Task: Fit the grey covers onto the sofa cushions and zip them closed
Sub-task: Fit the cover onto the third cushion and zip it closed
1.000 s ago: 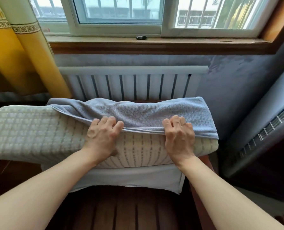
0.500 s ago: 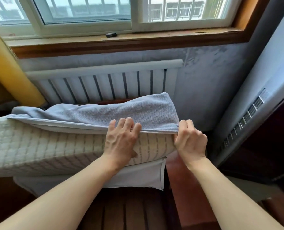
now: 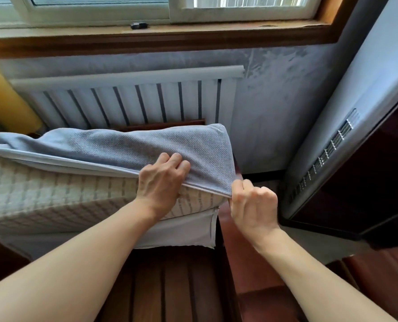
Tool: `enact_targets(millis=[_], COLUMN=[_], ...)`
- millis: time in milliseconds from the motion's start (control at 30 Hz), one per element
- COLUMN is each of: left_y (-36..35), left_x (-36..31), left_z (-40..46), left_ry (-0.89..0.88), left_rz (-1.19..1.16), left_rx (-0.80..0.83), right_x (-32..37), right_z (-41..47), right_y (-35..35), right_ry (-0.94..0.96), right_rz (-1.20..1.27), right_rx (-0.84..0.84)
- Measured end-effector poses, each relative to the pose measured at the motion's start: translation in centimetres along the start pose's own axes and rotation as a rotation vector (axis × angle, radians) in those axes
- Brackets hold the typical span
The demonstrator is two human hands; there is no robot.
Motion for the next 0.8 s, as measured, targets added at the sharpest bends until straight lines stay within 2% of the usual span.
enact_targets(millis=[167,267,400,467,633,800], left_y=[-0.3,0.2,0.6,0.7,1.1,1.9], left_x=[-0.1,0.7,2.4,4.0,11.5,20.7], left_z=[-0.5,-1.1,-2.2,-2.8,-6.4,-11.3], left_ry=[-0.069,-0.035,0.012,0.03,0.125,0.175], left_rz=[0.027,0.012,-0.026,-0.036,-0.009,0.031], left_rx=[0.051,0.034,0.023,0.022,0.044,0.056], right_x=[0.4,1.2,4.6,7.0,14.1,22.4], right_z=[0.4,0.9,1.7,1.9,2.4,4.2], right_y=[0.4,0.8,1.5,0.8,-1.2,-1.6], right_ry=[0.014,0.026,0.076,0.095,0.118,0.171], right_rz=[-0.091,-0.142,-0.001,0.049,0.182,0.277], right_rx=[0.037,0.063,0.074,0.16,0.495,0.562])
Point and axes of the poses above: each hand's wrist, its own z-axis towards the middle knuckle, its own y-axis out of the back of the hand, x = y × z, the point moved 10 cm from there along z, towards the middle knuckle, and after that the axes turned 9 degrees about -x, right-handed, at the moved point
